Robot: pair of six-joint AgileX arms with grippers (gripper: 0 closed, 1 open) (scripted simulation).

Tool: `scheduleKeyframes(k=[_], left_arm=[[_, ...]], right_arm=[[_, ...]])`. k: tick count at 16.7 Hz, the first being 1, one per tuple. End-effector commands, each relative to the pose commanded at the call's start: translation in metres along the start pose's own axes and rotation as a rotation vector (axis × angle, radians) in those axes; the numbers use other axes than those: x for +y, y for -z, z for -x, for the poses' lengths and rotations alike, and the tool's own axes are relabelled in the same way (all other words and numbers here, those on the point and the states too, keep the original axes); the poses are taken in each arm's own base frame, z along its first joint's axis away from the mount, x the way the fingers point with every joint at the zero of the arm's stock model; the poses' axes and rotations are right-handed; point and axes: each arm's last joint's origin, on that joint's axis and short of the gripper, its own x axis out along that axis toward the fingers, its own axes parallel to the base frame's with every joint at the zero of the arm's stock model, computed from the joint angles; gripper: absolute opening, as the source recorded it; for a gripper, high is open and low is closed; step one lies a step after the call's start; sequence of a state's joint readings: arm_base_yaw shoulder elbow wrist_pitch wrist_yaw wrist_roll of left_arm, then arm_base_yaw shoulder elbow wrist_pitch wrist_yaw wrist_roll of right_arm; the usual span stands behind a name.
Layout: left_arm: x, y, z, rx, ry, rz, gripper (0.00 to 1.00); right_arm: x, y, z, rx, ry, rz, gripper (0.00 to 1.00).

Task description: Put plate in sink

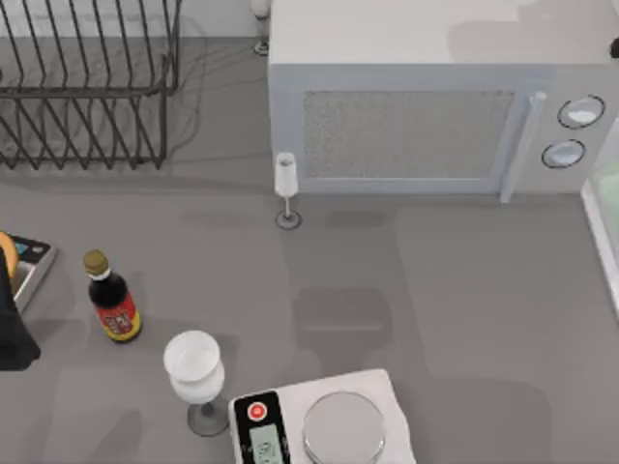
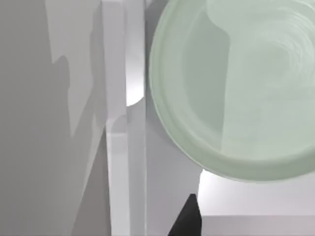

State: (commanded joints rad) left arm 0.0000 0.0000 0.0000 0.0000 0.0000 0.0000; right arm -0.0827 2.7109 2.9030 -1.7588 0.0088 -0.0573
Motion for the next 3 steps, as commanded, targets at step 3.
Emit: scheduleKeyframes(k=[3], left_arm=[[0.0000,0.0000,0.0000,0.000,0.000,0.000,1.00]], right_arm=[[0.0000,0.0000,0.0000,0.000,0.000,0.000,1.00]])
